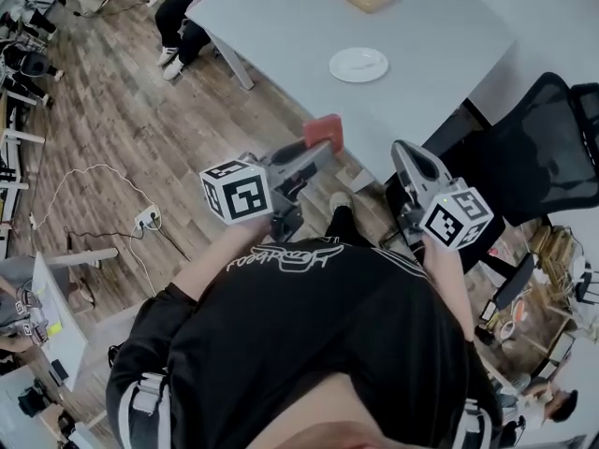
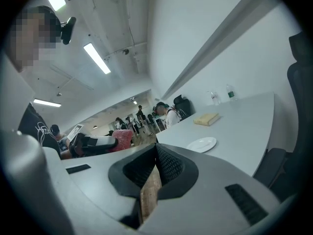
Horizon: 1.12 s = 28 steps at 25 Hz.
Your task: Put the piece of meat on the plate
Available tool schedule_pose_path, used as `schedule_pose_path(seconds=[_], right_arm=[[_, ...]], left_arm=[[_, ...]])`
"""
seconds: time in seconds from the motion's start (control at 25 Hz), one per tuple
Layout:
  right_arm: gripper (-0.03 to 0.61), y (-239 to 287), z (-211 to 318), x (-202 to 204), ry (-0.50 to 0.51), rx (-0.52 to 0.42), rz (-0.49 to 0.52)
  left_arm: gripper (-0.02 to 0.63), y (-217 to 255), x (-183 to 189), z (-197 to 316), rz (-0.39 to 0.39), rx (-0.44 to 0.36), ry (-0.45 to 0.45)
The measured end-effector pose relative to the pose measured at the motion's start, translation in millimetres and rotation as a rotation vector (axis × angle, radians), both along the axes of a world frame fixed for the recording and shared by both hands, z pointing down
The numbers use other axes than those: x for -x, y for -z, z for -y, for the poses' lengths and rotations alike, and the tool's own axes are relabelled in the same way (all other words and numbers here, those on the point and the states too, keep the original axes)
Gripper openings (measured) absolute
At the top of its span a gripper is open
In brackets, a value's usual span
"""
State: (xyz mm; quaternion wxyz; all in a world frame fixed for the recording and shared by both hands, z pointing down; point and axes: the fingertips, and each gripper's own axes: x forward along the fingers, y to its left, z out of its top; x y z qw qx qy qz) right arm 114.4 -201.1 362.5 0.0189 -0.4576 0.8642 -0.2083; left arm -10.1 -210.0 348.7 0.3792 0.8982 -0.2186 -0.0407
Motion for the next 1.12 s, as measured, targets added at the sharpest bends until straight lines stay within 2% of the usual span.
schedule_pose_path(seconds=[0.4, 0.68, 1.12], right_arm=[[0.008, -21, 90, -31, 0.02, 0.043, 0.015], [0.008, -14, 183, -74, 0.042, 0.097, 0.02], [0.008, -50, 195, -68, 0.071, 0.126, 0.018]], left_arm=[[0.092, -22, -37, 87, 0.031, 0.039, 0.012], [0.092, -16, -78, 182, 0.033, 0.094, 0.047], [0.092, -60, -80, 203, 0.071, 0.137, 0.069]])
